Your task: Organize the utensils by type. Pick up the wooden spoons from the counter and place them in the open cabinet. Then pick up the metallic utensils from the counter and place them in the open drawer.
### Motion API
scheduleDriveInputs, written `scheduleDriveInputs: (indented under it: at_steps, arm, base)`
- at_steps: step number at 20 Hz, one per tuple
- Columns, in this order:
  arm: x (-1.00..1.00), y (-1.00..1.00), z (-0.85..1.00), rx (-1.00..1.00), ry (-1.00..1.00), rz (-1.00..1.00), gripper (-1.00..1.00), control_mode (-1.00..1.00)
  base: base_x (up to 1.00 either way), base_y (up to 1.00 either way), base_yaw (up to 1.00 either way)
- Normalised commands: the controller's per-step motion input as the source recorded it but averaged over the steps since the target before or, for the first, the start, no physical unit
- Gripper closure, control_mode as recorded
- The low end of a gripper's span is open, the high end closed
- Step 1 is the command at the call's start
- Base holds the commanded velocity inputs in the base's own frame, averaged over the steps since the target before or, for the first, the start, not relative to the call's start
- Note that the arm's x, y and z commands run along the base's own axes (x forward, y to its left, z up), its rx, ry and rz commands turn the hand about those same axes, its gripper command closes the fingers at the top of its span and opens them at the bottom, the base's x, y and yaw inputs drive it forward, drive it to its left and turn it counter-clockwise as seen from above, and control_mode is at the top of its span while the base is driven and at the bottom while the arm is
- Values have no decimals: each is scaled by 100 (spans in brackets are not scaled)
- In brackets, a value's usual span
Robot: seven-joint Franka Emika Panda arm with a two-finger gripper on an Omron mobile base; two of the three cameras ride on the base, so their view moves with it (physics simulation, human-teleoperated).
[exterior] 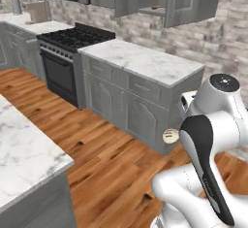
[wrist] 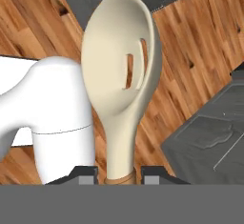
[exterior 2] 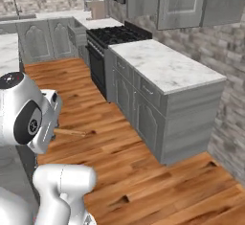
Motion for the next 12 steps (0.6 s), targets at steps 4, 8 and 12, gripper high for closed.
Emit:
scheduleDriveInputs:
  at_steps: [4, 8, 12]
  arm:
    - [0, 0, 0, 0, 0, 0, 100, 100]
    - [0, 0, 0, 0, 0, 0, 100, 100]
    - [0, 0, 0, 0, 0, 0, 100, 100]
  base:
    - [100, -3, 2]
    - [100, 0, 0]
    - [100, -1, 0]
